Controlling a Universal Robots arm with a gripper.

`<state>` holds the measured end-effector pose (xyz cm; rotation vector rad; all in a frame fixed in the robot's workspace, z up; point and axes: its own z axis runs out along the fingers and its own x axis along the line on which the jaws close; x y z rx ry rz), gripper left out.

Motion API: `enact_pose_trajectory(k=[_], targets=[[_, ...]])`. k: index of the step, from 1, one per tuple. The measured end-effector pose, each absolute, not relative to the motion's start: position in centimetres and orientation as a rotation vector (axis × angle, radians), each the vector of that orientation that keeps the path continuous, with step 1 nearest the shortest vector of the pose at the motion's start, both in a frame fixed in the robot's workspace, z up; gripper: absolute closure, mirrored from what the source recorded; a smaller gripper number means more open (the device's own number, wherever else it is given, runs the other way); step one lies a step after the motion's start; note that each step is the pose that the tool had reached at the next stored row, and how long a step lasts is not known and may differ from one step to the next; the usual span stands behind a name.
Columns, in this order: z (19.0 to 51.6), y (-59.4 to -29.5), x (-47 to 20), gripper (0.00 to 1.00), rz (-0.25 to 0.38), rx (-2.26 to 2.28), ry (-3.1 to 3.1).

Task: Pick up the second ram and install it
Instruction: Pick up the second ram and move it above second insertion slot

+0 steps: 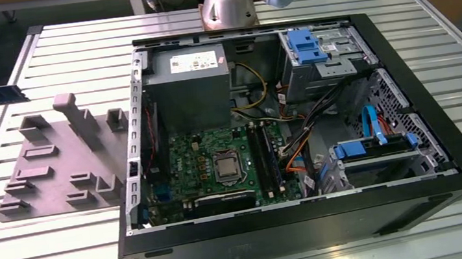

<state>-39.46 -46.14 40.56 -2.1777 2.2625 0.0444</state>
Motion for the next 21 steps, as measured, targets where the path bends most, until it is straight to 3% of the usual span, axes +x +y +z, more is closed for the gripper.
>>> enact_pose_trajectory(k=[21], targets=[[40.6,-46.1,-37.2,0.86,0.048,-2.179,2.264]])
